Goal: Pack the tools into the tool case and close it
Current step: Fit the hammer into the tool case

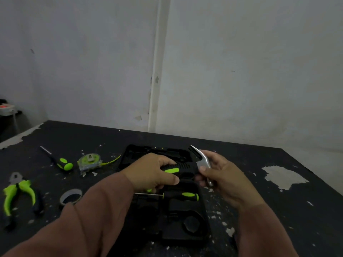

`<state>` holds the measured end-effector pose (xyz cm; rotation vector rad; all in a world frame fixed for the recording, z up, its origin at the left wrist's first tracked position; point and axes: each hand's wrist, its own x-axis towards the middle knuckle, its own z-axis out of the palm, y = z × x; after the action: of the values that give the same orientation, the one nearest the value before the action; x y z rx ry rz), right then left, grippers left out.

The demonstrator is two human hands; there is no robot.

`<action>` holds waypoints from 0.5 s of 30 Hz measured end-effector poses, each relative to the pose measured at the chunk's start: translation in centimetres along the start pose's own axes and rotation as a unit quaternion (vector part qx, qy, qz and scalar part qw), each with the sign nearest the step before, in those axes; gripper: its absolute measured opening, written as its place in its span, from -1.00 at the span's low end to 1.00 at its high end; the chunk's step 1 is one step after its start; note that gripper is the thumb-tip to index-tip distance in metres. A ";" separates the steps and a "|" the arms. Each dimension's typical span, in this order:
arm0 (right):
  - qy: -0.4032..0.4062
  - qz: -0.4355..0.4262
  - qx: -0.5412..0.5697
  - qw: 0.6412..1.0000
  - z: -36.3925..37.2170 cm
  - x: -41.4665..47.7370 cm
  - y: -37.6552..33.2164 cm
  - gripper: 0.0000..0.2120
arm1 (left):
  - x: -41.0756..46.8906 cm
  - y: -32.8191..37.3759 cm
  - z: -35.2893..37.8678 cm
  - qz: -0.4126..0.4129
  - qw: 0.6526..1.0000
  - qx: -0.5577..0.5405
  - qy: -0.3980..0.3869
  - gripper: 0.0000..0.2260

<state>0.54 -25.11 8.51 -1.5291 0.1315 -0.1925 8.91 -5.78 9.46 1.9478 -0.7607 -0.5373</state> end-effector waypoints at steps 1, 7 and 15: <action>0.012 -0.008 0.000 1.000 0.4 0.7 0.2 -0.64 | 0.4 -0.1 -0.4 0.000 1.000 0.000 0.002 -0.72; 0.163 -0.042 0.045 0.985 1.5 5.0 0.8 -0.76 | 4.1 -2.7 -4.4 0.020 0.997 -0.013 0.073 -0.66; 0.230 -0.011 -0.117 0.966 2.0 9.1 4.1 -0.77 | 10.1 -5.9 -4.8 -0.028 0.970 0.080 0.227 -0.74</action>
<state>10.04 -24.86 4.81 -1.6990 0.5211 -0.5671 20.88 -7.78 5.82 2.1384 -0.4670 -0.0509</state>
